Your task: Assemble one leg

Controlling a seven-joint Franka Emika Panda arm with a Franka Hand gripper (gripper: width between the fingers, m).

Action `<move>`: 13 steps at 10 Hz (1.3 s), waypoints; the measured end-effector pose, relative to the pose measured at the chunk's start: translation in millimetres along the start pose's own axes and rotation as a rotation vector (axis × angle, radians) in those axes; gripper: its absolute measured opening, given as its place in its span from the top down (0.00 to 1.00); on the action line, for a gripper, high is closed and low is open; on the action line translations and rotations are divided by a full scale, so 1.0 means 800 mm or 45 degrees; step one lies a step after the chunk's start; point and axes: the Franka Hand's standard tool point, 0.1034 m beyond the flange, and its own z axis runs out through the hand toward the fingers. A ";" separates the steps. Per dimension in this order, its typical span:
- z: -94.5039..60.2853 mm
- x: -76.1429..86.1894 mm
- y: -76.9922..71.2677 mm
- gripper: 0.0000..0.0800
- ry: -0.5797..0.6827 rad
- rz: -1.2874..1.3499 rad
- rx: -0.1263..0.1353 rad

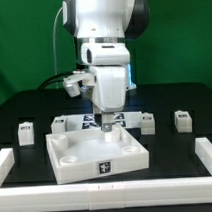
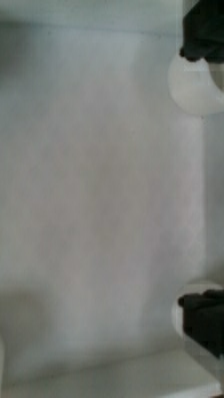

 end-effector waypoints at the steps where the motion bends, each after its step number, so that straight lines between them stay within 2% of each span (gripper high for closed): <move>1: 0.005 -0.005 -0.009 0.19 0.001 -0.011 0.007; 5: 0.005 -0.006 -0.007 0.19 0.000 -0.005 0.005; 6: 0.005 -0.008 -0.008 0.19 0.001 -0.021 -0.008; 7: 0.007 -0.015 -0.018 0.19 0.005 -0.027 -0.030; 11: 0.015 -0.035 -0.039 0.19 -0.006 -0.001 0.001; 13: 0.033 -0.033 -0.054 0.19 0.008 0.006 0.042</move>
Offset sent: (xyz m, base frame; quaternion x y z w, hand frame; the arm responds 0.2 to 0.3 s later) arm 0.0000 0.0000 0.0000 0.0000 0.0000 0.0000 1.0000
